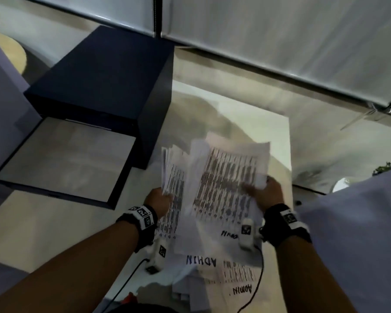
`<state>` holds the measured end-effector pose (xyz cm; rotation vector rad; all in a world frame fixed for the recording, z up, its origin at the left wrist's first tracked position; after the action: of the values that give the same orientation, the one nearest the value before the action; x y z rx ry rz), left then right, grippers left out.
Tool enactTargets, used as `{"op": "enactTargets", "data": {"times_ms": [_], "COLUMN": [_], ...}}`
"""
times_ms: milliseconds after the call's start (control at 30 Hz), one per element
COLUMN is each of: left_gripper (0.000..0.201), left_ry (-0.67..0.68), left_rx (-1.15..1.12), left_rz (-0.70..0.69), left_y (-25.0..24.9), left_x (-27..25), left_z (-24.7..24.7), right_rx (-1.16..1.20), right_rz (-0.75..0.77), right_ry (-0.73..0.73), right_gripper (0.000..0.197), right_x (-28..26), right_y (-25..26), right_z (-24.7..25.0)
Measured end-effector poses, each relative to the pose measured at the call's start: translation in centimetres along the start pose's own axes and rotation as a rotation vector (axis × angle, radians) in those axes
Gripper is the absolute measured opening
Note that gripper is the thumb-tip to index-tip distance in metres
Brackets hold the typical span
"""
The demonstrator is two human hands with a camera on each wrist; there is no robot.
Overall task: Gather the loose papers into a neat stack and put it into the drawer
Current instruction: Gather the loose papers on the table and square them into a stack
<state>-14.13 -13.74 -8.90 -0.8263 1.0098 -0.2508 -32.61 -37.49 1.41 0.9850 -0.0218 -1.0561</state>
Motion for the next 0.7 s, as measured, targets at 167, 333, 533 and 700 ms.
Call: {"op": "enactTargets", "data": {"times_ms": [167, 333, 533, 700], "left_gripper": [0.048, 0.052, 0.033, 0.035], "left_ry": [0.042, 0.033, 0.083, 0.067], "left_rx": [-0.059, 0.08, -0.249, -0.33], "left_rz": [0.005, -0.075, -0.458, -0.652], "left_y": [0.6, 0.3, -5.4, -11.6], "left_x": [1.0, 0.9, -3.6, -6.8], "left_z": [0.1, -0.6, 1.1, 3.4], "right_rx": [-0.121, -0.147, 0.205, 0.447], "right_rz": [-0.18, -0.076, -0.022, 0.306], "right_ry": [0.189, 0.233, 0.16, 0.0], "right_gripper": [0.052, 0.058, 0.113, 0.041], "right_x": [1.2, 1.0, 0.5, -1.5], "right_y": [-4.7, -4.5, -3.1, 4.4], "right_z": [-9.0, -12.4, -7.2, -1.0]}}
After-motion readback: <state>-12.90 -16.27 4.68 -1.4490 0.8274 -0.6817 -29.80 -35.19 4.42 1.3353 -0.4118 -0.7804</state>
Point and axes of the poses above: each hand's wrist, its own x-axis towards the middle knuckle, its own z-axis out of the back of the hand, y = z × x, the point moved 2 cm from there along x, towards the middle knuckle, and after that the axes turned 14 degrees about y, right-handed, at the moved point
